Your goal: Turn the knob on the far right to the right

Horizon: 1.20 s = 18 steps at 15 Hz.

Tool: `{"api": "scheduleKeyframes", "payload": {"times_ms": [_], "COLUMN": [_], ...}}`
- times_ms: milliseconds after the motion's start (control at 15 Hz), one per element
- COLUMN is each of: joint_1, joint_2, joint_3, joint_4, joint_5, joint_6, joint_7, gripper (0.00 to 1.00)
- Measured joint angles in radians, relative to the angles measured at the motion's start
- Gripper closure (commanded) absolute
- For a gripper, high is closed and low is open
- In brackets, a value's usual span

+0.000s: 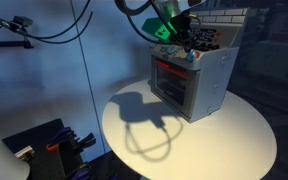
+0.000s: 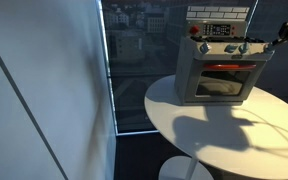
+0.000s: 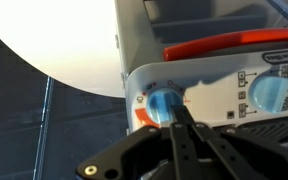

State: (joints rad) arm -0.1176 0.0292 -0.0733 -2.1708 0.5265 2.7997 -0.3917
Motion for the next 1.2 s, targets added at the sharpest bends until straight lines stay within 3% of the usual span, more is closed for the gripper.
{"api": "scheduleKeyframes", "payload": {"times_ms": [67, 133, 667, 733, 1200], "joint_1": [0.0, 0.0, 0.0, 0.0, 0.0], "joint_2": [-0.003, -0.006, -0.017, -0.017, -0.015], "joint_3": [-0.001, -0.002, -0.008, -0.009, -0.012], "joint_4": [-0.001, -0.002, -0.004, -0.004, -0.004], "joint_5": [0.0, 0.0, 0.0, 0.0, -0.001], "joint_6": [-0.004, -0.009, -0.022, -0.022, -0.022], "joint_7": [0.005, 0.007, 0.012, 0.012, 0.012], "gripper": [0.67, 0.66, 0.04, 0.0, 0.0]}}
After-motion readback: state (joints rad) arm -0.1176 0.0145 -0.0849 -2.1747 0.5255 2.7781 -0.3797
